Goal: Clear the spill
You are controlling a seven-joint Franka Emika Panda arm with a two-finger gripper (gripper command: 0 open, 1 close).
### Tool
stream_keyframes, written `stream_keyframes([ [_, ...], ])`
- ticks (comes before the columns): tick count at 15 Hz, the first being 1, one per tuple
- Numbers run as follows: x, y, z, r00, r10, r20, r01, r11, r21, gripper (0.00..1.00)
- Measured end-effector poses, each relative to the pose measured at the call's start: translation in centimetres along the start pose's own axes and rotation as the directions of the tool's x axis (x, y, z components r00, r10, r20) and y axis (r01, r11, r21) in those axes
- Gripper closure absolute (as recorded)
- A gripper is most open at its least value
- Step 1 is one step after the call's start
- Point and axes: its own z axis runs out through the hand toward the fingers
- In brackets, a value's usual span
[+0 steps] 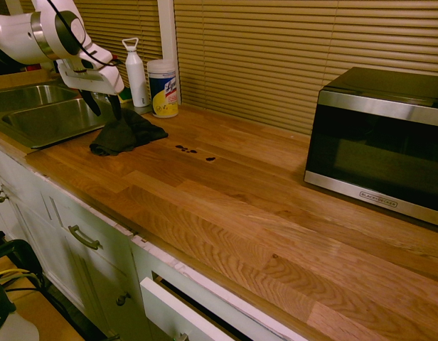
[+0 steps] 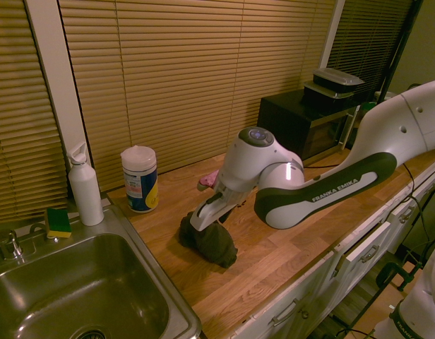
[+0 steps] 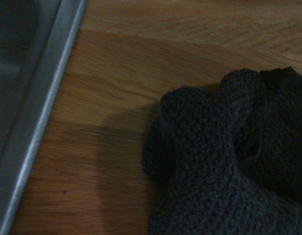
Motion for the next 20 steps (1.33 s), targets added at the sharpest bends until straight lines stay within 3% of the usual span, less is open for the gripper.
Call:
stream_keyframes([
  [3, -0.4, -1.0, 2.7, 0.999, 0.002, -0.037, -0.003, 1.0, -0.024, 0.0],
  [4, -0.3, -1.3, 3.2, 0.999, 0.002, -0.045, -0.004, 1.0, -0.027, 1.0],
  [20, 2.9, -1.4, 6.7, 0.997, 0.058, -0.06, -0.063, 0.994, -0.084, 1.0],
])
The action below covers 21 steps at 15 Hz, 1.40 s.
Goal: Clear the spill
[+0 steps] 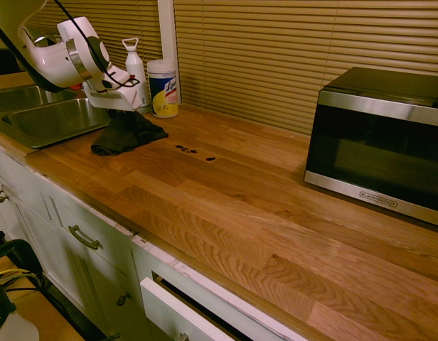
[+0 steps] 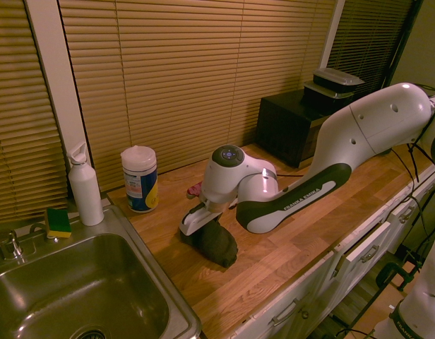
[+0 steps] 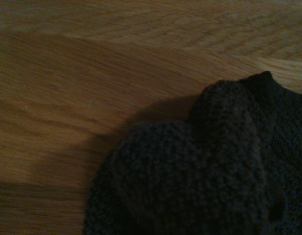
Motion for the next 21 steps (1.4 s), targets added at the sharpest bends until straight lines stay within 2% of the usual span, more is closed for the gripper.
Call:
stream_keyframes([
  [10, 6.6, 2.3, 1.1, 0.999, 0.052, 0.003, -0.052, 0.998, -0.047, 1.0],
  [17, 12.8, 5.7, 2.3, 0.992, 0.122, -0.012, -0.123, 0.99, -0.071, 1.0],
  [21, 18.3, 9.5, 3.0, 0.983, 0.185, -0.02, -0.186, 0.979, -0.083, 1.0],
])
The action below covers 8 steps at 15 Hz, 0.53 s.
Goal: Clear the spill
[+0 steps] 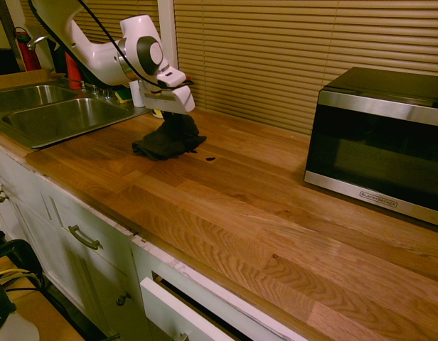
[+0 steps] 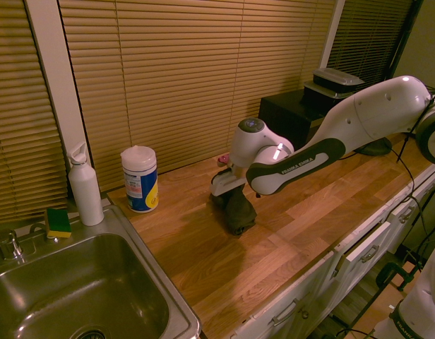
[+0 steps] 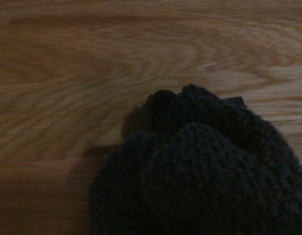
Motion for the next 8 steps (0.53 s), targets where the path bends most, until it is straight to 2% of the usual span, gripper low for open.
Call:
stream_keyframes([
  [8, 11.2, 7.7, 1.6, 0.991, 0.126, -0.035, -0.127, 0.992, -0.025, 1.0],
])
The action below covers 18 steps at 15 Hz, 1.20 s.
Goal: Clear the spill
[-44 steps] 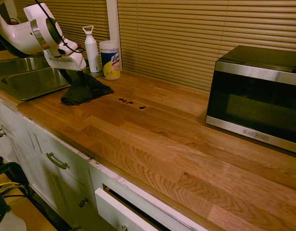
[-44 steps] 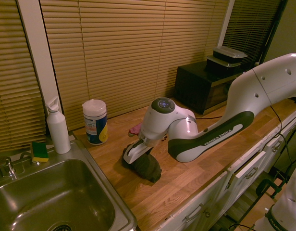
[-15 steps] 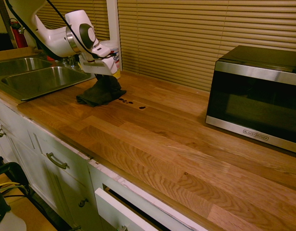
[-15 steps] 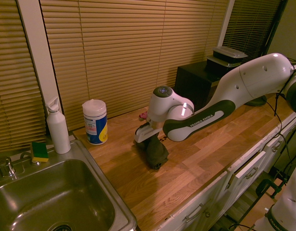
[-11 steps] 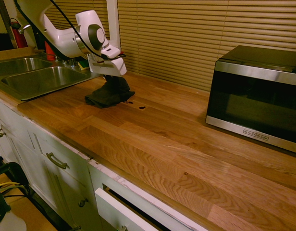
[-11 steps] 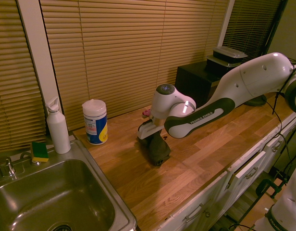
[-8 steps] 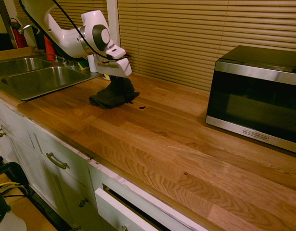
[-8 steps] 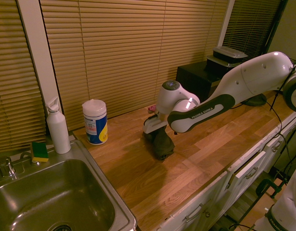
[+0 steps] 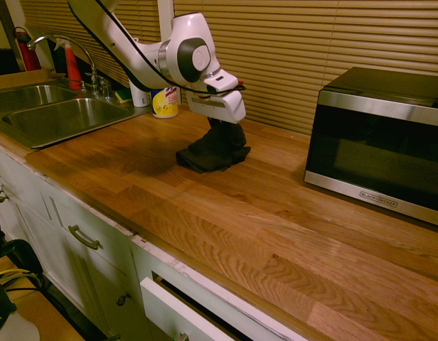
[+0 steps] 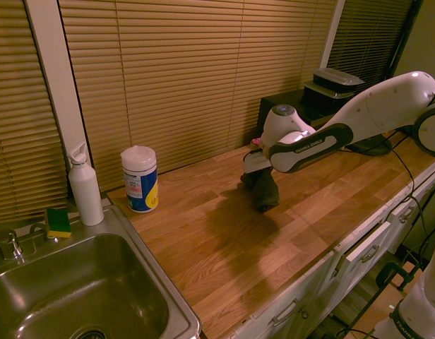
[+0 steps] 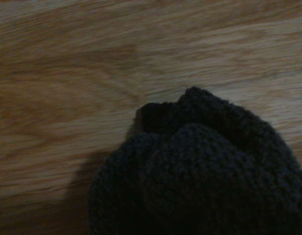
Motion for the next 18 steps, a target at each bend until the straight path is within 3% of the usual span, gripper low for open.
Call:
stream_keyframes([
  [3, 1.9, 1.2, 0.2, 1.0, 0.017, 0.011, -0.017, 1.0, 0.002, 1.0],
  [6, -0.1, -0.1, -0.6, 1.0, -0.019, 0.018, 0.019, 1.0, 0.02, 1.0],
  [18, -21.5, -7.8, -7.0, 0.966, -0.243, 0.094, 0.235, 0.968, 0.083, 1.0],
])
